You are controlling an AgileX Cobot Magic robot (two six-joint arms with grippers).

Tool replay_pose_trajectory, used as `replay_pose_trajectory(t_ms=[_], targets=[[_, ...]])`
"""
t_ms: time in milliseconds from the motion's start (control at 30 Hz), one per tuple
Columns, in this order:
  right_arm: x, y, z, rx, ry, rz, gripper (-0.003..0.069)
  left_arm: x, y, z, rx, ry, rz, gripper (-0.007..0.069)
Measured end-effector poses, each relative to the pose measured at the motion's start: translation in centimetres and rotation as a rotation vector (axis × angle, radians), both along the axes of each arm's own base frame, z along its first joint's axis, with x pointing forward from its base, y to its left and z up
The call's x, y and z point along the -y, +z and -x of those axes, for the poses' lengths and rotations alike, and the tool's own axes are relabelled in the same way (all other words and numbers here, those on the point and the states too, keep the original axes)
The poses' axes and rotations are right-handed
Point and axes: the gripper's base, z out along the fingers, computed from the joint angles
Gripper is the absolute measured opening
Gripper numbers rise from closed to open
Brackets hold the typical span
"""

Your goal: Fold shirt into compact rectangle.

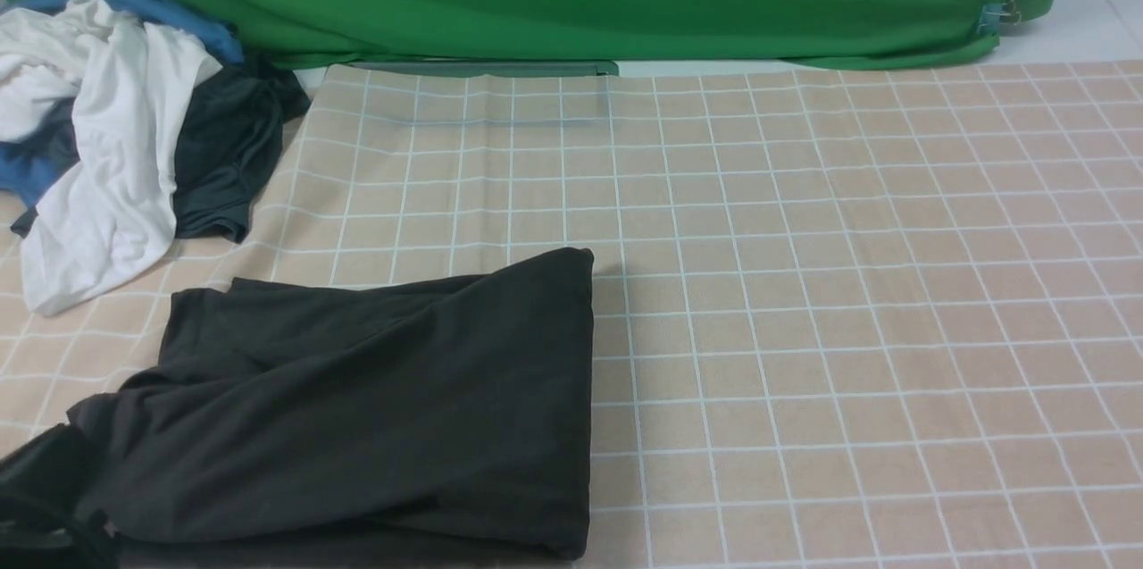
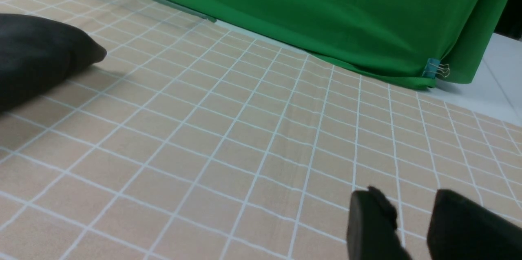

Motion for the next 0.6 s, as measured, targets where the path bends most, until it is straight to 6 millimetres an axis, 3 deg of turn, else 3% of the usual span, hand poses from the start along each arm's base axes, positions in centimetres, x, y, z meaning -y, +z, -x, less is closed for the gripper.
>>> replay_pose_trajectory(t_ms=[233,600], targets=[[0.0,0.0,0.0,0.000,0.000,0.000,0.0240,0.1,-2.4,1.5,0.096,-0.008,0.032,0.0016],[0.1,0.0,0.0,0.000,-0.022,0.000,0.0240,0.0,-2.6,1.5,0.100,-0.010,0.017,0.0016]])
